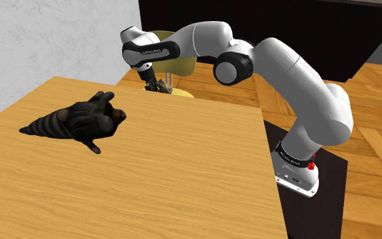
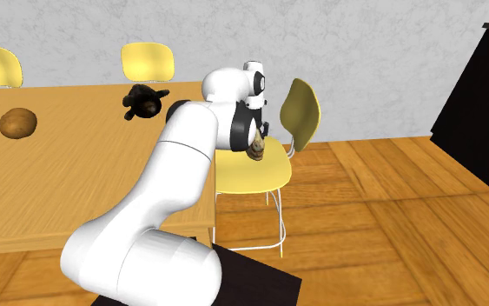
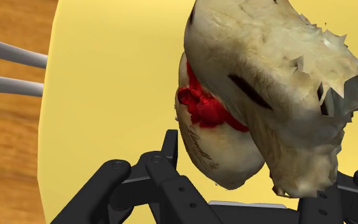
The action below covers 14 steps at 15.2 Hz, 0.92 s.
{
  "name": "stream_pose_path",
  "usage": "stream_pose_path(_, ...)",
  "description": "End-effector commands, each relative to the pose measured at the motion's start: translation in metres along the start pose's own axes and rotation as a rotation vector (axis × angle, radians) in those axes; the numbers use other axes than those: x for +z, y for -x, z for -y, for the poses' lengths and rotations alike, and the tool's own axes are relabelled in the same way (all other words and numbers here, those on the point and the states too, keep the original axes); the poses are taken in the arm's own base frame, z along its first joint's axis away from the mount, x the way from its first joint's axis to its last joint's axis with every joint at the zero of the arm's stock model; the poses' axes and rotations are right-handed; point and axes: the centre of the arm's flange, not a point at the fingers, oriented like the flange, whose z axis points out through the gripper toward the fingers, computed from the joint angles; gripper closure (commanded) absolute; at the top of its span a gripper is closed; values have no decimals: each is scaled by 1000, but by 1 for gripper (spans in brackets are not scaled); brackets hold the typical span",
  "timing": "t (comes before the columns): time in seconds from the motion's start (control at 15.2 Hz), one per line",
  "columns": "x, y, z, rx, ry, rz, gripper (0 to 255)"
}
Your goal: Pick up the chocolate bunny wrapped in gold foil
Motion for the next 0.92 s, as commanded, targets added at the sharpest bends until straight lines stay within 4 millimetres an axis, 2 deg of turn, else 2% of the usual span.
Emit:
stream_pose_path(0.0, 1, 0, -1, 0, -1, 1, 255)
stream_pose_path(0.86, -64, 21, 5, 0, -1, 1, 255)
